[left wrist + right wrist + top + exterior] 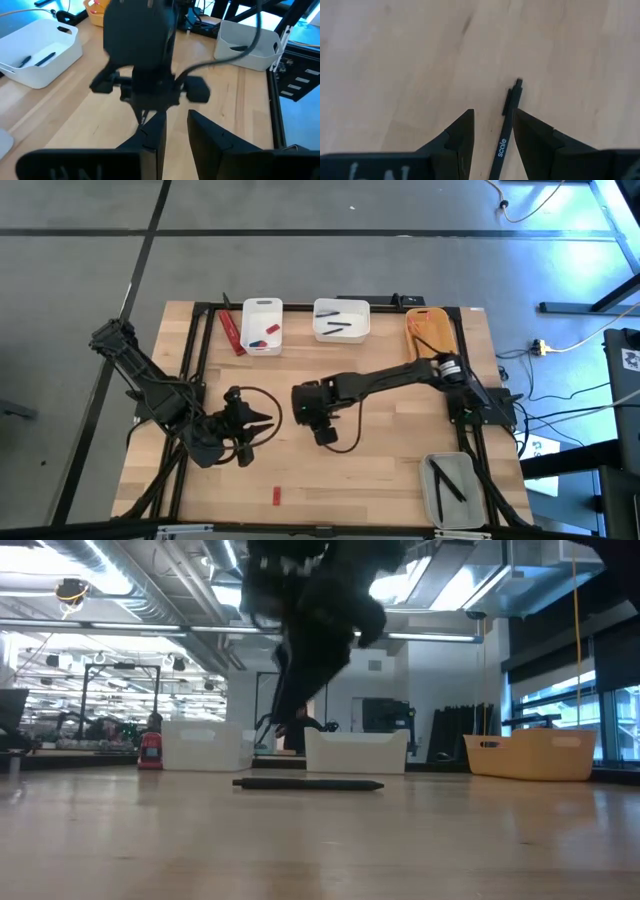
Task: Sort crayons/erasers/pens/pencils in bins
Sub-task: Put the black pen into the gray bin
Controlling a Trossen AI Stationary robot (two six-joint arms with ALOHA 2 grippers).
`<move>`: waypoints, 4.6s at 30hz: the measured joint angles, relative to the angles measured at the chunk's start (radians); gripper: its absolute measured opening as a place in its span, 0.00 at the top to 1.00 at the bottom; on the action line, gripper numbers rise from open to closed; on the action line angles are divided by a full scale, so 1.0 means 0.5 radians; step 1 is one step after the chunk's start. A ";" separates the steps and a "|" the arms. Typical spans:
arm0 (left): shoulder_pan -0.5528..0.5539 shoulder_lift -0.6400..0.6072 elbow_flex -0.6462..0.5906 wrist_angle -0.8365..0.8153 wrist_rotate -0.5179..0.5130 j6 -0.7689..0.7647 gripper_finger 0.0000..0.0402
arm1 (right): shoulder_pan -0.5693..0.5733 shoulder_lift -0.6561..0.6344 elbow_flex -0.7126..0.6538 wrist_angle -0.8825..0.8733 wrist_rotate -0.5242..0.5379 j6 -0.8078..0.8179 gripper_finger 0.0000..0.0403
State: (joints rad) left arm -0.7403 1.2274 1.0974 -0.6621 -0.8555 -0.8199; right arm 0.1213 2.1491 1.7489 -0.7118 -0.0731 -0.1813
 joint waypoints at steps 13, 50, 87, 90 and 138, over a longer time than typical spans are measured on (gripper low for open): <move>0.000 0.000 0.000 0.001 -0.001 -0.024 0.82 | -0.100 0.206 -0.001 -0.027 0.005 0.188 0.66; 0.001 0.001 0.001 -0.007 -0.001 -0.016 0.82 | -0.111 0.290 -0.010 -0.023 -0.012 0.157 0.94; 0.000 0.001 0.001 -0.025 0.015 -0.015 0.82 | -0.102 0.198 0.672 -0.735 0.223 0.309 0.92; 0.000 0.001 0.001 -0.025 0.016 0.018 0.82 | -0.103 0.197 0.830 -0.858 0.256 0.363 0.91; 0.428 0.117 -0.001 0.964 0.598 1.397 0.82 | 0.933 -1.284 -0.219 -1.724 0.739 3.308 0.90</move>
State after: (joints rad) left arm -0.5264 1.2858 1.0969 -0.1800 -0.5564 -0.1214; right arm 0.5879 1.5071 1.6393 -1.5736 0.2963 1.4728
